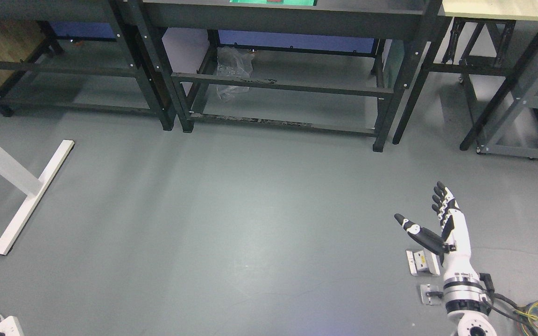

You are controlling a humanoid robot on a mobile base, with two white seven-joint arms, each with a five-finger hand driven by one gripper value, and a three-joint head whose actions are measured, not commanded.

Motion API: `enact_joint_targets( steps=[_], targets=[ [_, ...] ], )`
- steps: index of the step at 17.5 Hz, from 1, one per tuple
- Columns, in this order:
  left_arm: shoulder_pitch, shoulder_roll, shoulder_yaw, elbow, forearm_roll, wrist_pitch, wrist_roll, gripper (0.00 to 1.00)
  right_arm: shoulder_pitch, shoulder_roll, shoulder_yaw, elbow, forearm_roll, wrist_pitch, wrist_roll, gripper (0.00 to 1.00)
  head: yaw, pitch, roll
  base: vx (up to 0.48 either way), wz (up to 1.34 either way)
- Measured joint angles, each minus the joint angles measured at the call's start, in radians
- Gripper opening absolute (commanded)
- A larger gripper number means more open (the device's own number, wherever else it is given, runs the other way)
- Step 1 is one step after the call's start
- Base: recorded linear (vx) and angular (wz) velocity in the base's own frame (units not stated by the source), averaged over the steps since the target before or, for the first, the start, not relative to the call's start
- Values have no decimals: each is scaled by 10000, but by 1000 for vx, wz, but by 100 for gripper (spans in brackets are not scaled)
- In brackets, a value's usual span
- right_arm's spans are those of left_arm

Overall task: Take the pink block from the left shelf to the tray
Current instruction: 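Drive toward the shelf and raise the right hand toward the green tray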

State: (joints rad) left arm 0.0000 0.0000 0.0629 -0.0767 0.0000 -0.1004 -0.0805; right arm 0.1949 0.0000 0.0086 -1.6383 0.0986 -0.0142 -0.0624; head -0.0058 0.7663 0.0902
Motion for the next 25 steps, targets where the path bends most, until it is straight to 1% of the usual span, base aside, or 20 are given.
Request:
enact_joint_targets(
  steps=[11,13,15,19,22,25],
  targets=[
    [0,2,0,0,0,0,0,100,-17,0,-305,-226,-187,0,68,100,0,0,0,0,0],
    [0,1,0,0,0,0,0,100,-128,0,-375,-235,-315,27,85,97,0,0,0,19,0],
    [0,1,0,0,0,0,0,100,-266,-2,-487,-248,-234,-316,91,93,0,0,0,36,17],
    [0,1,0,0,0,0,0,100,-575,-334,-704,-277,833,-748,-198,93,0,0,0,52,22],
    [0,2,0,0,0,0,0,100,-787,-582,-818,-333,1648,-798,-666,93,0,0,0,105,27],
    [0,1,0,0,0,1,0,100,-894,-761,-880,-456,2466,-823,-829,94,0,0,0,128,16]
  ],
)
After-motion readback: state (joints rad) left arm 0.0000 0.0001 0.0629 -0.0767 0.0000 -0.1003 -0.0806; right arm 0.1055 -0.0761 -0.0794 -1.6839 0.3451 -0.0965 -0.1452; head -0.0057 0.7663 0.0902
